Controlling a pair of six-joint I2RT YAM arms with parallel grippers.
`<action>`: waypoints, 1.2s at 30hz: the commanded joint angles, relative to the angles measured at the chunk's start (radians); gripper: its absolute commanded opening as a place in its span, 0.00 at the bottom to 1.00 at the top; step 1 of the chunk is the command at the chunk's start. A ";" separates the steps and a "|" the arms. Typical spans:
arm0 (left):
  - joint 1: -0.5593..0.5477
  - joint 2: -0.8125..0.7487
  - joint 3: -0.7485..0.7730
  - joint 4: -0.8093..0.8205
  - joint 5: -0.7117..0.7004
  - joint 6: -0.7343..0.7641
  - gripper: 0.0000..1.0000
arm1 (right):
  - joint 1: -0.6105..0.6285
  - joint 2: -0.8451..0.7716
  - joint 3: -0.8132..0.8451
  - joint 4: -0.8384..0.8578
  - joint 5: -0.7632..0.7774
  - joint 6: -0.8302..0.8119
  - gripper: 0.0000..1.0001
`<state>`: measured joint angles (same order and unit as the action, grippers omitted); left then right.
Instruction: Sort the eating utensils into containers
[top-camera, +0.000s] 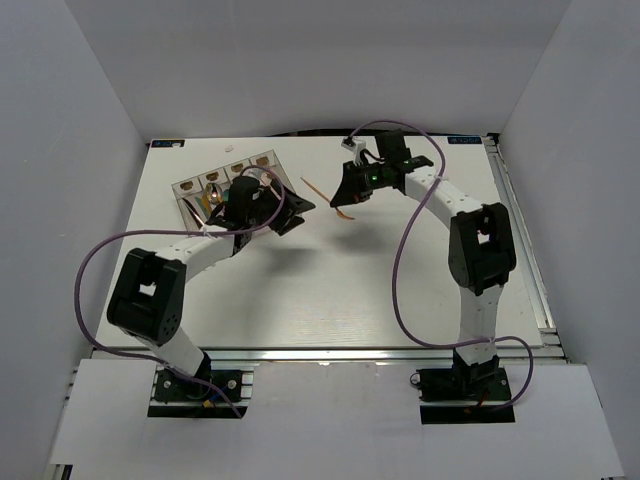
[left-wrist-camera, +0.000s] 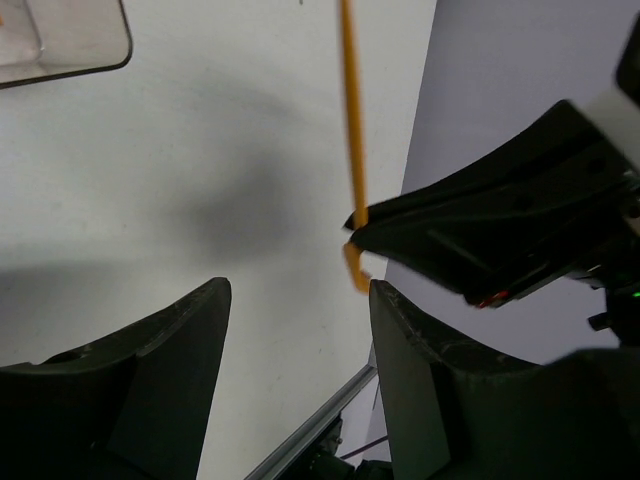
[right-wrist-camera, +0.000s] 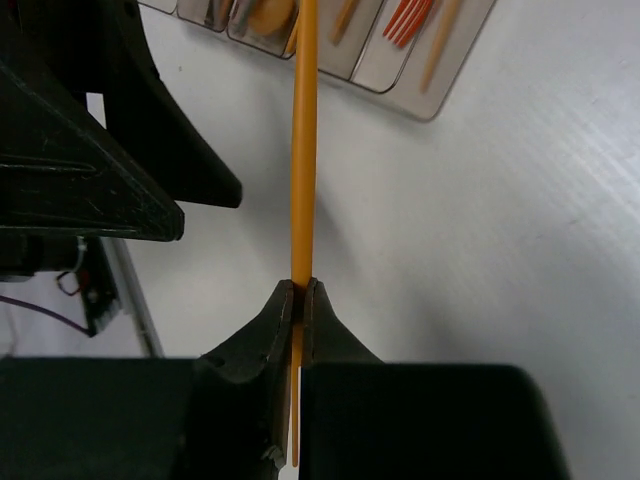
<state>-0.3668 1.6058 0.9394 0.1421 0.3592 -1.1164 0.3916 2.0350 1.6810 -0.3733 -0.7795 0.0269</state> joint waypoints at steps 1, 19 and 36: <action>-0.012 0.016 0.050 0.053 0.006 -0.023 0.68 | 0.010 -0.030 -0.037 0.063 -0.049 0.156 0.00; -0.020 0.082 0.088 0.071 0.012 -0.031 0.63 | 0.066 -0.087 -0.132 0.108 -0.198 0.194 0.00; 0.000 0.069 0.180 -0.123 0.018 0.154 0.00 | 0.056 -0.070 -0.034 -0.001 -0.170 -0.005 0.64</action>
<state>-0.3809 1.6974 1.0397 0.1455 0.3965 -1.0908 0.4671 2.0014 1.5803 -0.3096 -0.9562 0.1394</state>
